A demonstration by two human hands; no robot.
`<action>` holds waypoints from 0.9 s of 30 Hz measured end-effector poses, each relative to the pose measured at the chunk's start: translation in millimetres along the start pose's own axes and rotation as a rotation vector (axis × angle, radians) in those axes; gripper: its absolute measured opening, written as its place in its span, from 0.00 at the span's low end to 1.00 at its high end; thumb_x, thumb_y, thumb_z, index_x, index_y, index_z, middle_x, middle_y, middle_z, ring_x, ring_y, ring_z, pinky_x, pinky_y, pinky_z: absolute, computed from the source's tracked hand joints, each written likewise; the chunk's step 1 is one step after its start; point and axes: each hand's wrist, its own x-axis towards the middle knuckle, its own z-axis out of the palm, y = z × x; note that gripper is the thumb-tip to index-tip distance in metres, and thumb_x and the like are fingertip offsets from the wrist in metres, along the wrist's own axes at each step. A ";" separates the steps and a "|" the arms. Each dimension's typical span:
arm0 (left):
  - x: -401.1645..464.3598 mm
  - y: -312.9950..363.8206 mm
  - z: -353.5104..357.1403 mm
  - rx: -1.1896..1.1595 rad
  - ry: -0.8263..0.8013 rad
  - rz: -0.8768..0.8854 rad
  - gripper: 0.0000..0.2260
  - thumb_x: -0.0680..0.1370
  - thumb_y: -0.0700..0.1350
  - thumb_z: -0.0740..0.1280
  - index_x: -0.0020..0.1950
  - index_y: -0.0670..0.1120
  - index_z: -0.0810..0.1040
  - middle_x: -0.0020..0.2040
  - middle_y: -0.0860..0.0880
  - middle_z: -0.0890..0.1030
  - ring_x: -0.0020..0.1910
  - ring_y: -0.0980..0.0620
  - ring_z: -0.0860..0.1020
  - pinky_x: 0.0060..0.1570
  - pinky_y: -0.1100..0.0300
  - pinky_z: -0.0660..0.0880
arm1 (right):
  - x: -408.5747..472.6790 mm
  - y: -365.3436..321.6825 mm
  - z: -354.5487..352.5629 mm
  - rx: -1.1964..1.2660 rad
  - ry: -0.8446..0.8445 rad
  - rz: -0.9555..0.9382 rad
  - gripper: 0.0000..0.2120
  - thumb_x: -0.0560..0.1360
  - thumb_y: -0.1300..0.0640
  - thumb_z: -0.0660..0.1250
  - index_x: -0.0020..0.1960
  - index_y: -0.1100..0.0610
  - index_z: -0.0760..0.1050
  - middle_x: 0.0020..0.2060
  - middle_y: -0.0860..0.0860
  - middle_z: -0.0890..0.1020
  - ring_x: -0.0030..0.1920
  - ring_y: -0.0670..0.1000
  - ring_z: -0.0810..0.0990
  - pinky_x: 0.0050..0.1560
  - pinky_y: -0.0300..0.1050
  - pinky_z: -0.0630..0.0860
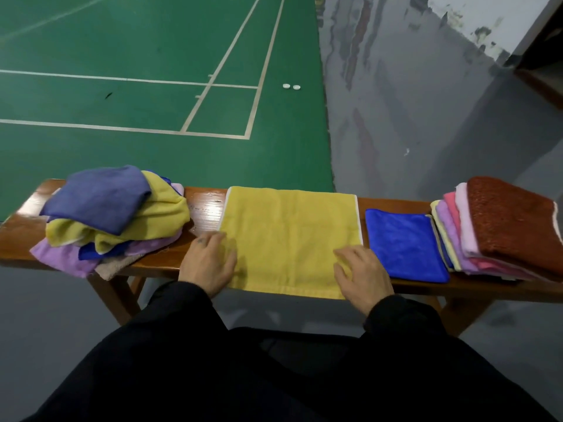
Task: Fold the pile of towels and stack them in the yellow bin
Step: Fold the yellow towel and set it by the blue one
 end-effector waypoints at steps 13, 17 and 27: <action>86.7 36.2 -14.7 -0.835 -0.232 -0.695 0.22 0.75 0.50 0.76 0.63 0.39 0.77 0.58 0.43 0.81 0.57 0.41 0.79 0.61 0.47 0.76 | 98.0 9.7 -18.5 0.844 -0.093 1.071 0.30 0.75 0.54 0.76 0.72 0.62 0.69 0.64 0.58 0.78 0.60 0.61 0.78 0.62 0.54 0.75; 76.4 30.1 -26.9 -1.241 -0.303 -0.747 0.17 0.76 0.49 0.74 0.61 0.46 0.77 0.57 0.45 0.81 0.57 0.42 0.79 0.57 0.47 0.75 | 97.6 18.5 -23.8 1.166 -0.091 1.055 0.36 0.74 0.58 0.76 0.77 0.59 0.65 0.68 0.54 0.75 0.63 0.62 0.77 0.67 0.61 0.75; 58.5 6.1 -78.2 -1.545 -0.391 -0.402 0.19 0.76 0.45 0.70 0.66 0.44 0.77 0.57 0.41 0.81 0.58 0.43 0.77 0.64 0.45 0.69 | 80.1 16.0 -107.5 1.065 -0.131 0.387 0.27 0.76 0.75 0.64 0.66 0.49 0.79 0.57 0.52 0.81 0.61 0.54 0.78 0.63 0.49 0.78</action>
